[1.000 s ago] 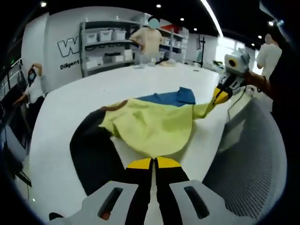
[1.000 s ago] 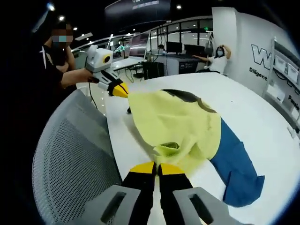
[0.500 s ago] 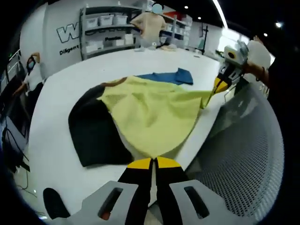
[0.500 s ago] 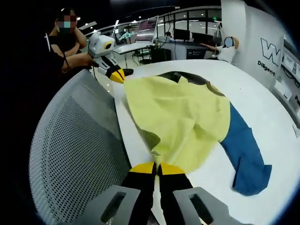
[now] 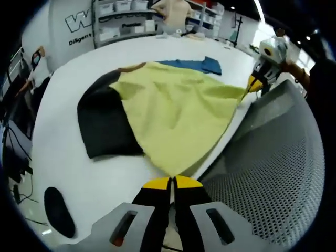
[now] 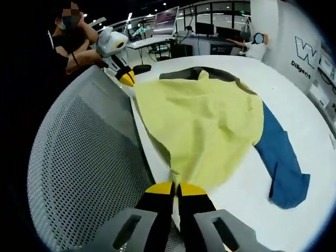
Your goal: Fold the garment on the visible template until the final outline fits inside the template.
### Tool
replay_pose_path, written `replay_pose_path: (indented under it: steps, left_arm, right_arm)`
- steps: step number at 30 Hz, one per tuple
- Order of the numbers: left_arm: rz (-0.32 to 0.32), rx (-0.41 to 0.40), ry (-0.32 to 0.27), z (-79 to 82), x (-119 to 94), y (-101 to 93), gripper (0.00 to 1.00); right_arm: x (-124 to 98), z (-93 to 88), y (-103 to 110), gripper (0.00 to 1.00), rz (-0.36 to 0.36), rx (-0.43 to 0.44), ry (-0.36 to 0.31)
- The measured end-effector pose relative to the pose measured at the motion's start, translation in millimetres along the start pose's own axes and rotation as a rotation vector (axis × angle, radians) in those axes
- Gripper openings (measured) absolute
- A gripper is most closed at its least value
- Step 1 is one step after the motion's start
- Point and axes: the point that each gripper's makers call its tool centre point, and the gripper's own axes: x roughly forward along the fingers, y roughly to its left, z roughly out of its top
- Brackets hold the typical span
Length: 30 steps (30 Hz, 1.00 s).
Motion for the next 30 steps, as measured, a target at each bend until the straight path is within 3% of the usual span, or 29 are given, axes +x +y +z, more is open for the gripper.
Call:
replay_pose_path:
  steps: [9, 22, 27, 30]
  left_arm:
    - [0.048, -0.030, 0.071, -21.7, 3.1, 13.2, 0.00]
    - [0.086, -0.079, 0.071, -33.0, 7.7, 29.3, 0.00]
    - [0.088, -0.101, 0.053, -31.2, 6.3, 30.8, 0.01]
    - [0.086, -0.123, 0.049, -29.2, 3.5, 31.7, 0.02]
  right_arm:
    - [6.9, -14.5, 2.3, 0.00, 0.010, 0.030, 0.046]
    - [11.9, -29.7, 0.2, 0.00, 0.014, 0.071, 0.079]
    - [13.7, -23.0, -4.7, 0.00, -0.008, 0.223, 0.019]
    - [8.1, -13.2, -5.6, 0.00, 0.002, 0.263, -0.033]
